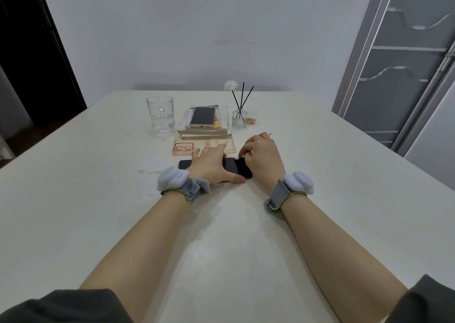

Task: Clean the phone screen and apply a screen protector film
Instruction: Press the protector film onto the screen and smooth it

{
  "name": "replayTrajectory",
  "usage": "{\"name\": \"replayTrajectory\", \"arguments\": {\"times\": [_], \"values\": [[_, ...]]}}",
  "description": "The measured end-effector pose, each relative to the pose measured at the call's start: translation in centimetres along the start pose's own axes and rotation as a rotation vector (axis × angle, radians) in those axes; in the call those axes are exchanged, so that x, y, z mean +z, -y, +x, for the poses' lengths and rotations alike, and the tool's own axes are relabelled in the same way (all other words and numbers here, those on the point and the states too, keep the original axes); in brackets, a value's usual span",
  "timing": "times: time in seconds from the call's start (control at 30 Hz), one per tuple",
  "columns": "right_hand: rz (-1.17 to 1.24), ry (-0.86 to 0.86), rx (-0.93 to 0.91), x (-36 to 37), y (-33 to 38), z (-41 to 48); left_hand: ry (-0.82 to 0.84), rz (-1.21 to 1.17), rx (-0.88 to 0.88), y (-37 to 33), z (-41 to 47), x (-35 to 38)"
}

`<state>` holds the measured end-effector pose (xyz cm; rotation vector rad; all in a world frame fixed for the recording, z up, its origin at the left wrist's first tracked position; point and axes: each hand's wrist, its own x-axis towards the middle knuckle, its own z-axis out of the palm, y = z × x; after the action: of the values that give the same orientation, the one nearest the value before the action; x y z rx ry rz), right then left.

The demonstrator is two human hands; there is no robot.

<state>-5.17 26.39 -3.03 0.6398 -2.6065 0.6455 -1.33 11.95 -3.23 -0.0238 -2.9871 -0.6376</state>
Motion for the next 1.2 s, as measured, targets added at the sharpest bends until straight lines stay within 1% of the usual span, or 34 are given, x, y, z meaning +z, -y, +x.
{"name": "replayTrajectory", "arguments": {"times": [0.13,0.3,0.43,0.53,0.93,1.07,1.2], "values": [[0.018,-0.039,0.021,-0.03,-0.07,0.06,-0.005,-0.015,0.000,-0.12,-0.06,-0.04],[0.051,0.003,0.008,0.18,-0.10,-0.03,-0.006,-0.014,-0.004,-0.20,-0.09,0.00],[0.140,-0.109,0.036,-0.04,-0.18,-0.23,0.000,-0.010,-0.004,-0.19,-0.11,-0.02],[0.140,-0.188,0.057,-0.22,-0.21,-0.31,0.005,-0.012,-0.006,-0.17,-0.11,-0.07],[0.079,-0.050,0.003,-0.02,-0.13,-0.25,-0.007,-0.020,-0.003,-0.11,-0.03,0.07],[0.077,-0.116,0.041,-0.25,-0.23,-0.32,-0.010,-0.028,-0.003,-0.02,-0.05,0.07],[0.046,-0.081,0.031,-0.25,-0.22,-0.26,-0.008,-0.024,-0.002,-0.06,-0.01,0.13]]}}
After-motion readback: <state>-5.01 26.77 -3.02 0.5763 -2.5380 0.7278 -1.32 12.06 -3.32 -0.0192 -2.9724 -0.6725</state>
